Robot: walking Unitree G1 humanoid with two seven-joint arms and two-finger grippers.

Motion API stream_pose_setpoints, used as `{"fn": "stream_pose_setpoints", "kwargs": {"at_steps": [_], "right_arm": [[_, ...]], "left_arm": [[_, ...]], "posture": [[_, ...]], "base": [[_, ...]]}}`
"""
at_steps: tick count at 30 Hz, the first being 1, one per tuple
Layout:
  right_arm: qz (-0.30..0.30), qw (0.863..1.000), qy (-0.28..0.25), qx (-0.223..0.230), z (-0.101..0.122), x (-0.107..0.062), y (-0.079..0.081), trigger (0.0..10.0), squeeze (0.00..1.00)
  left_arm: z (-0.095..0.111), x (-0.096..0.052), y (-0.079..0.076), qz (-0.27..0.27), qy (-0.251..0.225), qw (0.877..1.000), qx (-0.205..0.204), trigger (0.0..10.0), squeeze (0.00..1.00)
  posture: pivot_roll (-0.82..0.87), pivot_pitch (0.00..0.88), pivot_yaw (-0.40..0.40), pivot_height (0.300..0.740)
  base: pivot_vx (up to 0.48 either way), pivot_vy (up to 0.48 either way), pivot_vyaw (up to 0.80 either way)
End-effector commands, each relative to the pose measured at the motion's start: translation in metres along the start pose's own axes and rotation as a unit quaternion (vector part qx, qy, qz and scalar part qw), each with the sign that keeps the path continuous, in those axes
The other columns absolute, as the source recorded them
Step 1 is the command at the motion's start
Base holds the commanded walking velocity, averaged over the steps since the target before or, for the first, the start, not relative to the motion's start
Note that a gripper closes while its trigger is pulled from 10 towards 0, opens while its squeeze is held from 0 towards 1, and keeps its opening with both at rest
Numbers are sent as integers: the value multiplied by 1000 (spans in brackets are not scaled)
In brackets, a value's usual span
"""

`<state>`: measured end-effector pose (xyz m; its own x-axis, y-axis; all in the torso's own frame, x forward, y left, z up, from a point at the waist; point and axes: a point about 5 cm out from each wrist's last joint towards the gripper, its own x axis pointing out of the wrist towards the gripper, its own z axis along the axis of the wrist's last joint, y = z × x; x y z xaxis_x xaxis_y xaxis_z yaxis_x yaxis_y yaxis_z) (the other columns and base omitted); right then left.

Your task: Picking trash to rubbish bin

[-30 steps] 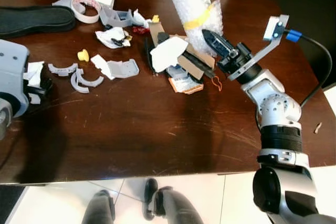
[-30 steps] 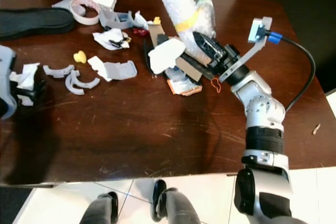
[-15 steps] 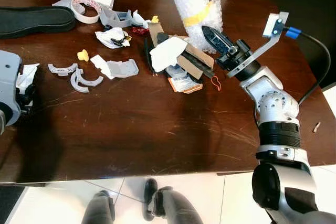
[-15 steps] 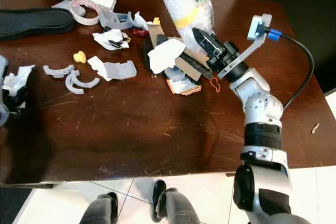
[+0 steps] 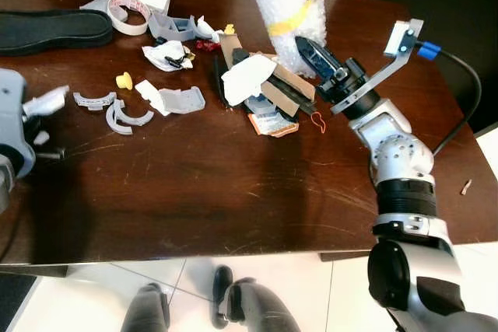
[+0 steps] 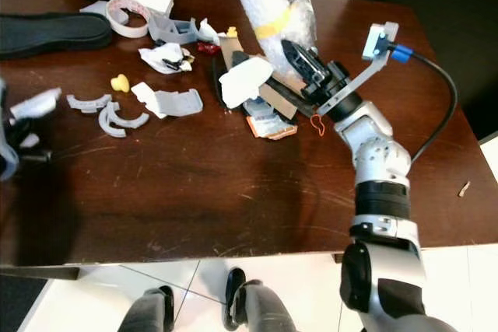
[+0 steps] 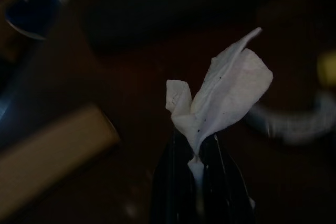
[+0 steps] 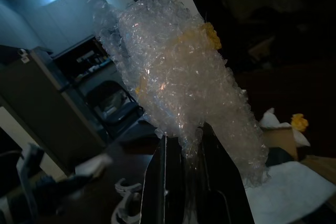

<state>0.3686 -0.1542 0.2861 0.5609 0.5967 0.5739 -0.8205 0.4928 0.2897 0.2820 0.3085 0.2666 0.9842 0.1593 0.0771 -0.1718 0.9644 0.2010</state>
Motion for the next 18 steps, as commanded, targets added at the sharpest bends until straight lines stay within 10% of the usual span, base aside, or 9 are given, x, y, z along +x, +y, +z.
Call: {"fn": "stream_pose_setpoints", "kwargs": {"at_steps": [1,6,8,13,14,15,18], "right_arm": [[-3,1000,-9,3,0,-6,-3,0,0],[-9,1000,-21,17,-5,-10,-5,0,0],[-11,999,-38,31,-5,-13,-6,0,0],[-10,998,-48,40,-6,-15,-6,0,0],[-10,998,-49,42,-7,-16,-7,2196,0],[-15,998,-44,40,-10,-16,-8,10000,0],[-29,998,-34,37,-17,-20,-11,10000,0]], "left_arm": [[-2,-2,1,7,-9,1000,-26,0,0],[28,-7,-12,-48,-120,986,-108,0,0],[42,-14,-32,-127,-172,963,-165,10000,0],[44,-17,-44,-165,-186,950,-187,10000,0],[42,-16,-49,-174,-185,946,-200,10000,0],[38,-15,-57,-189,-178,941,-215,10000,0],[30,-14,-76,-219,-164,930,-246,10000,0]], "posture": [[179,220,-145,740],[196,181,-130,740],[205,158,-119,740],[210,133,-113,740],[213,115,-106,740],[211,109,-101,740],[212,106,-99,740]], "base": [[0,0,0],[0,0,0],[0,0,0],[0,0,0],[0,0,0],[0,0,0],[-105,0,0]]}}
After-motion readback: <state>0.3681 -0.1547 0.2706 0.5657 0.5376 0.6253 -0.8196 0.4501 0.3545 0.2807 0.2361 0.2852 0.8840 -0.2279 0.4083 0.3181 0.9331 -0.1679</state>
